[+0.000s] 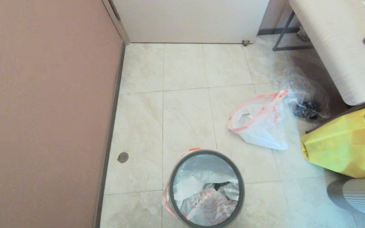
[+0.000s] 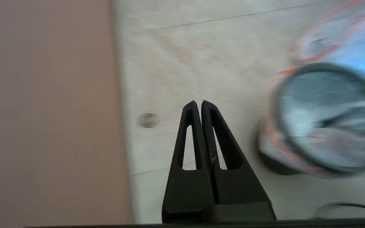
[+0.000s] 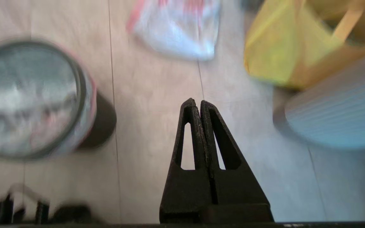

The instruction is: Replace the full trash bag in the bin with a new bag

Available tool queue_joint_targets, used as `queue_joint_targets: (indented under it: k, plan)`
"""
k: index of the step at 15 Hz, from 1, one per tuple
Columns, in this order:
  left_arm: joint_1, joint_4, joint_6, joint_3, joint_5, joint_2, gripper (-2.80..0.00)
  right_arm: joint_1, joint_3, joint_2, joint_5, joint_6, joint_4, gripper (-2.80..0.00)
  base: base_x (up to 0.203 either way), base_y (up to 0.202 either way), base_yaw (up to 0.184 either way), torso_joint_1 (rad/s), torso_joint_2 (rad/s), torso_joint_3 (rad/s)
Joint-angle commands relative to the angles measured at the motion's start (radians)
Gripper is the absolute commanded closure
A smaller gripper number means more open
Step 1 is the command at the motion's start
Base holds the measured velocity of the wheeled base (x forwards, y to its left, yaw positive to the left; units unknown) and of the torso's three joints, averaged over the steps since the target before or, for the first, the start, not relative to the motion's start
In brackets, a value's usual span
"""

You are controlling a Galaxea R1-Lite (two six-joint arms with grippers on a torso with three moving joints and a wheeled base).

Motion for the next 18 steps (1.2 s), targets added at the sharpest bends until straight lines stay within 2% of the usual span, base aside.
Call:
queue_joint_targets:
  k: [1,3,7,18]
  plan:
    - [0.000,-0.004,0.050,0.041,0.036,0.002,0.00,0.001,0.038,-0.004,-0.002,0.004,-0.044,0.00,0.000,0.000,0.000,0.000,0.00,0.000]
    - [0.009,-0.009,0.082,0.041,0.029,0.003,0.00,0.001,0.037,-0.004,-0.002,0.001,-0.042,0.00,0.000,0.000,0.000,0.000,0.00,0.000]
    - [0.009,-0.011,0.014,0.041,0.033,0.002,0.00,0.002,0.034,-0.004,0.000,-0.005,-0.035,0.00,0.000,0.000,0.000,0.000,0.00,0.000]
    - [0.009,-0.011,0.016,0.041,0.033,0.002,0.00,0.007,0.038,-0.004,0.001,-0.010,-0.044,0.00,0.000,0.000,0.000,0.000,0.00,0.000]
